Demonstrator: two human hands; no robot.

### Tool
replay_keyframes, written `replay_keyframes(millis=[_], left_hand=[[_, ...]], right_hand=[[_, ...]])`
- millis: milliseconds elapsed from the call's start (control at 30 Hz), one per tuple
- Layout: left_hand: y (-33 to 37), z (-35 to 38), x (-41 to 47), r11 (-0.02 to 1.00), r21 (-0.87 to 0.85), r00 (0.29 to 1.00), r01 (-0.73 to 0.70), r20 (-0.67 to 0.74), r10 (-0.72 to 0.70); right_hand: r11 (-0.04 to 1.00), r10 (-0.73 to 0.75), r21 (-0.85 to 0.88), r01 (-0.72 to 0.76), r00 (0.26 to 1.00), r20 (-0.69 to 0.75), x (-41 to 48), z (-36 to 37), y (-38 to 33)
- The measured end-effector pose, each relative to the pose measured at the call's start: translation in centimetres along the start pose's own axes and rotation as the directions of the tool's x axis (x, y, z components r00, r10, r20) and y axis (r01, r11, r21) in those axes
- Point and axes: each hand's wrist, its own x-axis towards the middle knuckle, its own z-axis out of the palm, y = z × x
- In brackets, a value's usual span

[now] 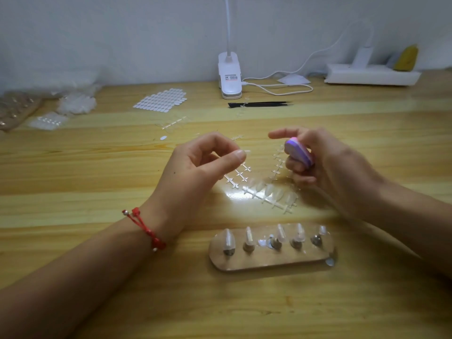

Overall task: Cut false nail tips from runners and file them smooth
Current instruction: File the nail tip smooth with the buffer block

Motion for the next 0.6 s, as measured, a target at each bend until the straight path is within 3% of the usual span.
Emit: replay_keyframes(millis=[67,133,300,500,600], left_hand=[[0.1,0.2,0.0,1.000,-0.015,1.000,-0.011,-0.011,0.010],[0.1,0.4,-0.2,1.000,-0.018,1.000,-0.023,-0.010,0.023],[0.2,1.1,-0.5,0.996,0.054,0.997,-0.071,-0.008,0.072],[0.1,1.2,-0.6,0.992,0.098,0.996,-0.077,-0.038,0.081],[0.0,1.4,-0.7,0.987,0.140,0.997,-0.076,-0.004,0.078]], right_hand=[[0.919,0.050,0.388,-0.070,0.997,0.062,-0.1,0.0,-0.4],[0.869,0.034,0.488,-0.080,0.994,0.102,-0.2,0.1,-0.5],[0.954,-0.012,0.298,-0.023,0.993,0.115,-0.2,0.6,0.3],[0.950,-0.088,0.311,0.035,0.983,0.159,-0.5,1.0,0.7],[0.947,-0.097,0.314,0.063,0.991,0.096,-0.3,0.9,0.9]])
